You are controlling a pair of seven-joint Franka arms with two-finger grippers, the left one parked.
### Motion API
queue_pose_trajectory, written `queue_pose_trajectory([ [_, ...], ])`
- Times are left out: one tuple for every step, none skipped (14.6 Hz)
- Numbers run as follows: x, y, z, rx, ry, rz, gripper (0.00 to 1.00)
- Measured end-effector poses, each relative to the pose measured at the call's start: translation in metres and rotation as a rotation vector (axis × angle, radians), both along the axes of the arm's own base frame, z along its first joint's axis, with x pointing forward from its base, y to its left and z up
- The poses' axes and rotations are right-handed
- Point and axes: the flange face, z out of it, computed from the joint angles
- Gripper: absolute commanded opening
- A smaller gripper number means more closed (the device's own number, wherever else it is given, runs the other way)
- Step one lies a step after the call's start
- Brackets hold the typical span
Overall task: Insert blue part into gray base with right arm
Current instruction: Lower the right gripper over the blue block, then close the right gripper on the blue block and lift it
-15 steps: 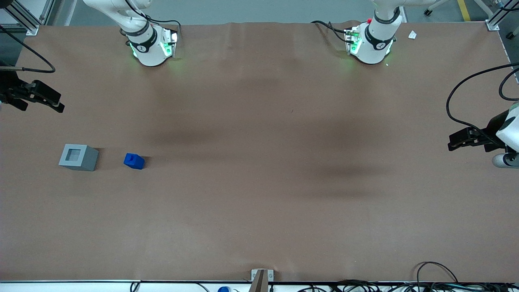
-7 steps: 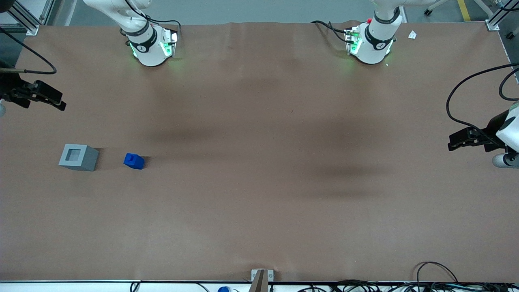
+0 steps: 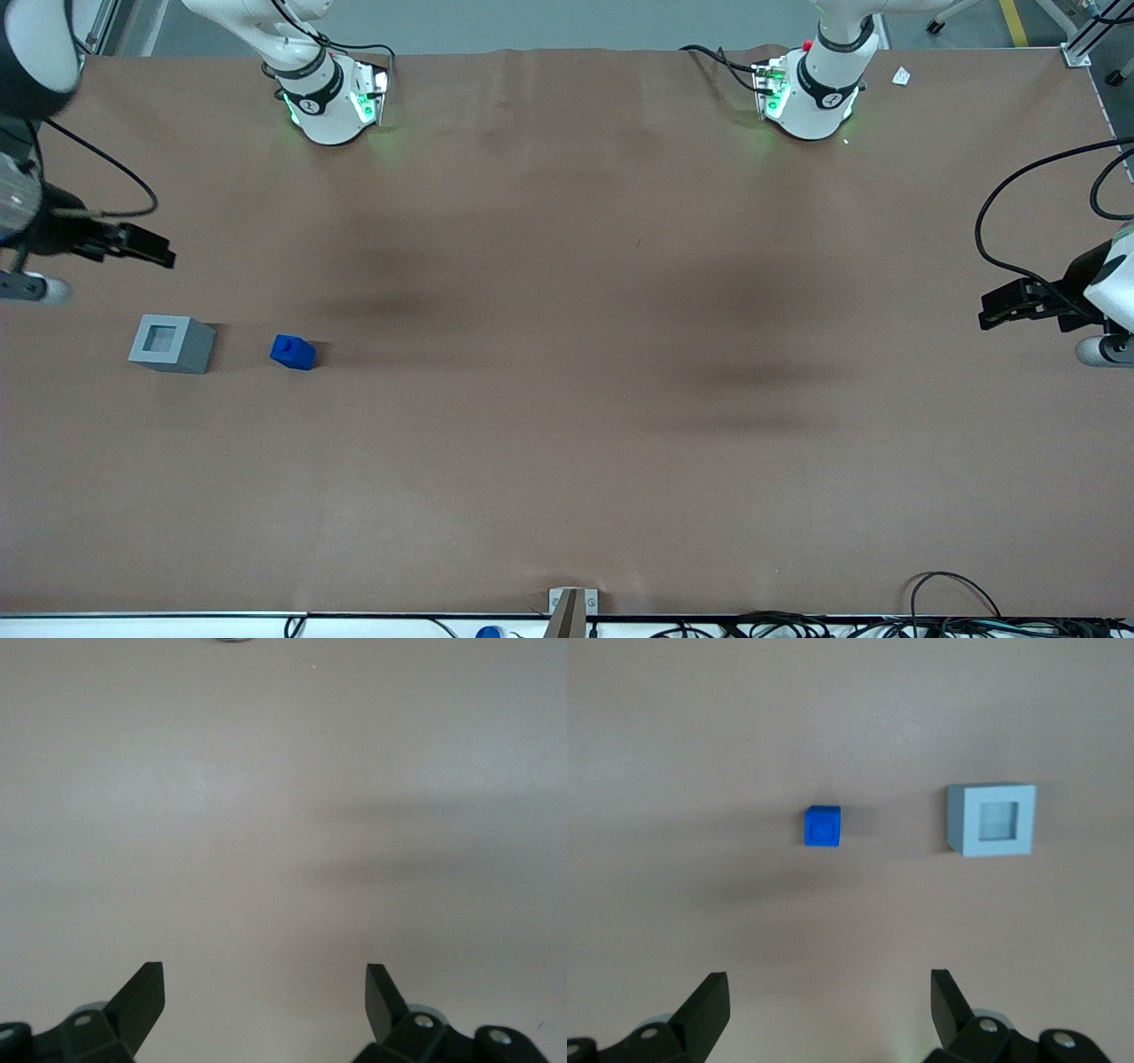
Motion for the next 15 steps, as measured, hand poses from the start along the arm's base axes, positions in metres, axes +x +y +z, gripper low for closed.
queue_pose_trajectory([
  [0.003, 0.001, -0.022, 0.0, -0.004, 0.002, 1.0],
  [0.005, 0.002, -0.042, 0.0, -0.011, 0.003, 1.0],
  [0.007, 0.002, -0.059, 0.0, -0.02, 0.004, 1.0],
  [0.007, 0.002, -0.076, 0.0, -0.034, 0.005, 1.0],
  [0.008, 0.004, -0.093, 0.0, -0.045, 0.007, 1.0],
  [0.008, 0.008, -0.111, 0.0, -0.051, 0.013, 1.0],
  [0.009, 0.014, -0.129, 0.001, -0.05, 0.025, 1.0],
  [0.011, 0.022, -0.147, 0.002, -0.044, 0.037, 1.0],
  [0.014, 0.028, -0.165, 0.003, -0.041, 0.046, 1.0],
  [0.017, 0.031, -0.182, 0.004, -0.037, 0.052, 1.0],
  [0.02, 0.034, -0.198, 0.005, -0.032, 0.057, 1.0],
  [0.023, 0.037, -0.214, 0.006, -0.03, 0.061, 1.0],
  [0.024, 0.038, -0.228, 0.006, -0.038, 0.063, 1.0],
  [0.024, 0.039, -0.241, 0.007, -0.052, 0.064, 1.0],
  [0.021, 0.039, -0.253, 0.007, -0.059, 0.064, 1.0],
])
